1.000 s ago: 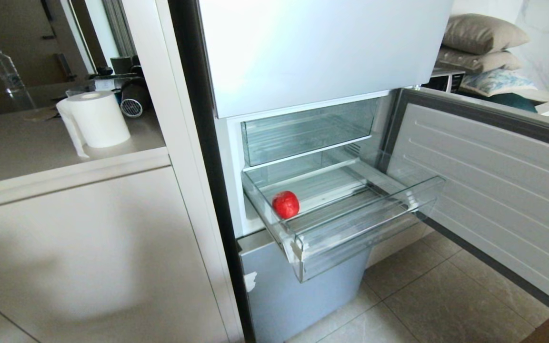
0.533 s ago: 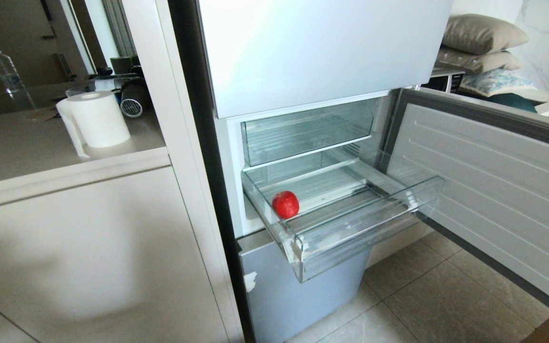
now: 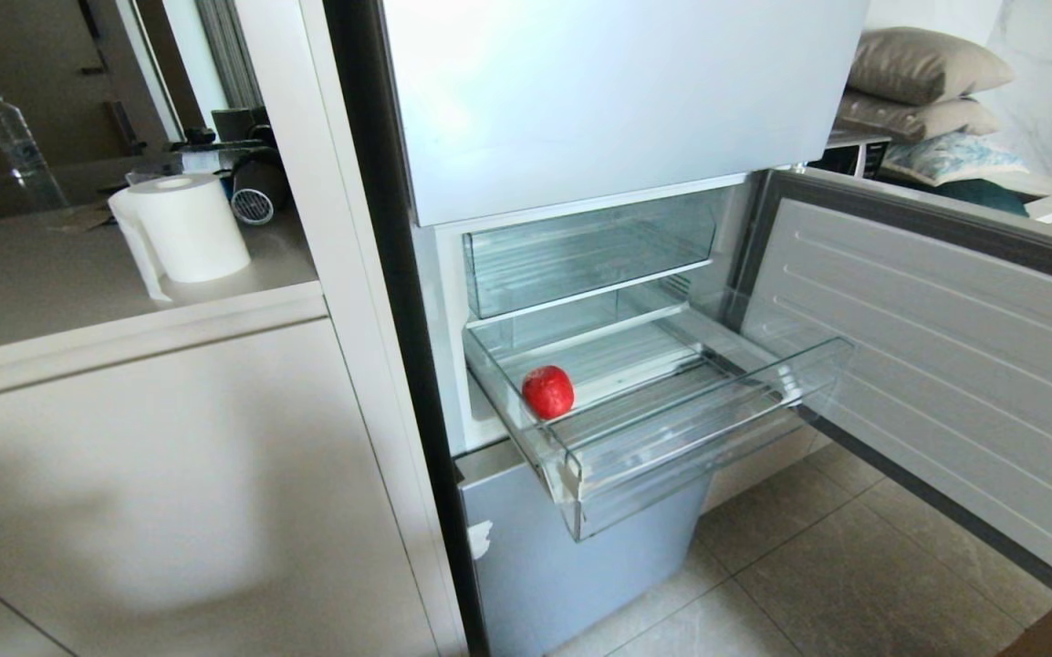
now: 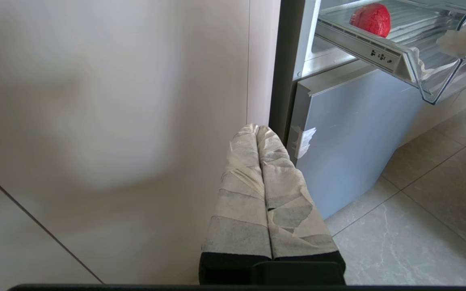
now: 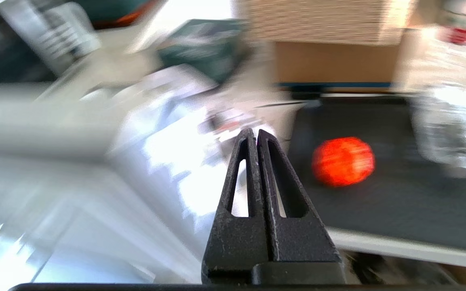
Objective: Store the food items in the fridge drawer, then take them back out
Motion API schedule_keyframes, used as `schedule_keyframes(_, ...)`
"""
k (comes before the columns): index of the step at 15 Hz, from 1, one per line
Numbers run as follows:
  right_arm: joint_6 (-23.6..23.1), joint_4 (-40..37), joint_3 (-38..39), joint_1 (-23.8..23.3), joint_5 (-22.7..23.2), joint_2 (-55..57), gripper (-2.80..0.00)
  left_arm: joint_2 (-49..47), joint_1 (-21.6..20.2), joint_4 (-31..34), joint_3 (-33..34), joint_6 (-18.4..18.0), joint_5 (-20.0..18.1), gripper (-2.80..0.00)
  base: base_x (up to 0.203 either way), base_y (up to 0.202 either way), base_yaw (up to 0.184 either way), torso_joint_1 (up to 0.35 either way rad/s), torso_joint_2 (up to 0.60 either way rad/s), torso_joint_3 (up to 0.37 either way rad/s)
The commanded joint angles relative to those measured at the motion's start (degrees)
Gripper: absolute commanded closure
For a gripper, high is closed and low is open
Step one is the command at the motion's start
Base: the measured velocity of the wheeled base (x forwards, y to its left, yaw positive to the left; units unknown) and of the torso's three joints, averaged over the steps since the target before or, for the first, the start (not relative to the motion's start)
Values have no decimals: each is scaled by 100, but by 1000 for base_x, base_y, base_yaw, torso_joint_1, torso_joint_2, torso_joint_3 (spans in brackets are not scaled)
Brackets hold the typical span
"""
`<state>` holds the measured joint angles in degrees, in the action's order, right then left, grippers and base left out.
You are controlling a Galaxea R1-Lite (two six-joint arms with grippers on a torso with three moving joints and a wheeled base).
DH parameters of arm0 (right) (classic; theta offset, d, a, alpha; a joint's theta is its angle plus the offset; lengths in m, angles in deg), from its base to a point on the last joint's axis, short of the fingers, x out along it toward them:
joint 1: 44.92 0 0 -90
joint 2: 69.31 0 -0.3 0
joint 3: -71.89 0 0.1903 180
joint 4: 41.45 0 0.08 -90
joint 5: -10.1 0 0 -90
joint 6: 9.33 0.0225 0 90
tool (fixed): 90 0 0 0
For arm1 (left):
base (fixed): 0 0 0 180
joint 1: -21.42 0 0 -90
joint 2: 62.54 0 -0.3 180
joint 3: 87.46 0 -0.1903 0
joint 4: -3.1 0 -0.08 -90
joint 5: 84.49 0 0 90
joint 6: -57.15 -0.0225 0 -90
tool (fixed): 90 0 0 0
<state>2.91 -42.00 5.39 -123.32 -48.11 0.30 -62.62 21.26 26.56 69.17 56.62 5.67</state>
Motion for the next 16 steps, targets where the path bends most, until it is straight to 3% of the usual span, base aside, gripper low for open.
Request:
schedule_keyframes(1,-70,-4,865,561,36,-1719,0,-1,-2,-1,0,0,2,0,0,0,0,0,0,0)
schedule_keyframes(3,-119,-32,1311,999,37,-2325,0,-1,-2,-1,0,0,2,0,0,0,0,0,0,0)
schedule_keyframes(6,-152,-41,1825,1168,54,-2795,0,-1,-2,-1,0,0,2,0,2,-2,49,-1,2,2)
schedule_keyframes(16,-401,-32,1872,1611,37,-2603,0,-9,-2,-1,0,0,2,0,1,-7,174,2,2,3)
